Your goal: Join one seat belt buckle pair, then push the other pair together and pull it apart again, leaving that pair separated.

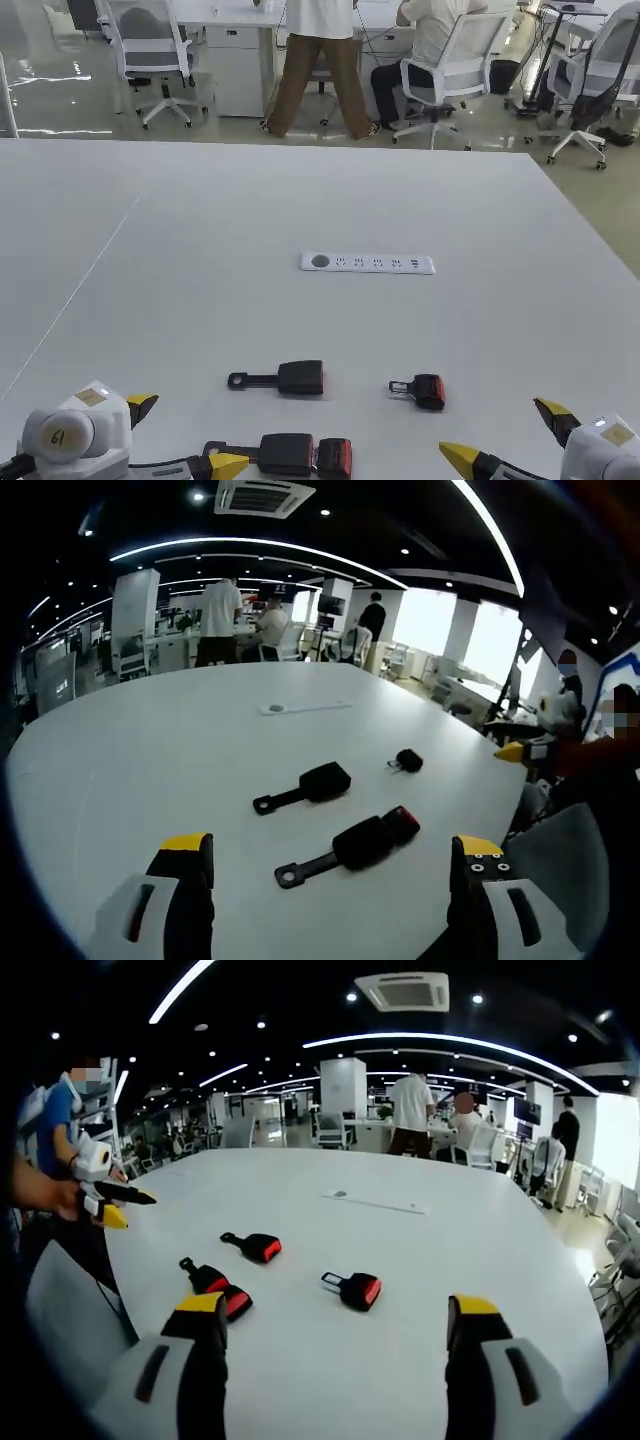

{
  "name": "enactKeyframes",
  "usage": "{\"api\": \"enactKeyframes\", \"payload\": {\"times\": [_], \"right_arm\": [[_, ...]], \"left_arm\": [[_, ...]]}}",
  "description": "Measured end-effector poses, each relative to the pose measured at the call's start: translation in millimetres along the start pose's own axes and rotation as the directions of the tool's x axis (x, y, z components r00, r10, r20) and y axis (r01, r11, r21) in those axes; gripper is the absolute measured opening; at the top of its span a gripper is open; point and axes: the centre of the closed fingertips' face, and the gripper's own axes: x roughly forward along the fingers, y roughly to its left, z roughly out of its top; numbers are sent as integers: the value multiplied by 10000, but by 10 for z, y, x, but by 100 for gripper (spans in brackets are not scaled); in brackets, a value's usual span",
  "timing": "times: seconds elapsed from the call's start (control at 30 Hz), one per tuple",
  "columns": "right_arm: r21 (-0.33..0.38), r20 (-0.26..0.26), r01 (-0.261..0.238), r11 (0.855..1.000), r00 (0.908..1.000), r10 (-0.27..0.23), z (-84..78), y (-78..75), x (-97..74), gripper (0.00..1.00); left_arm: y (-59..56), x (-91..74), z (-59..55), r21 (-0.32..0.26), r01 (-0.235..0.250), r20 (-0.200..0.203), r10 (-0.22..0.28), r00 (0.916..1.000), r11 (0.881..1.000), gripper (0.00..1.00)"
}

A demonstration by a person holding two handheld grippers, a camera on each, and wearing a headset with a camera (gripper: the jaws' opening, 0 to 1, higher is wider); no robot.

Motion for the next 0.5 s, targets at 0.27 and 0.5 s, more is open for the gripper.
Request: {"api": "enactKeyframes", "payload": {"times": [0.27, 0.5], "right_arm": [[-409, -276, -261, 9988, 9993, 250, -142, 118, -90, 93], [-678, -497, -399, 9969, 9981, 365, -216, 140, -119, 93]], "left_arm": [[-58, -127, -128, 161, 136, -211, -133, 9997, 9998, 100], [-183, -156, -168, 263, 344, -462, -332, 9984, 9991, 100]]}}
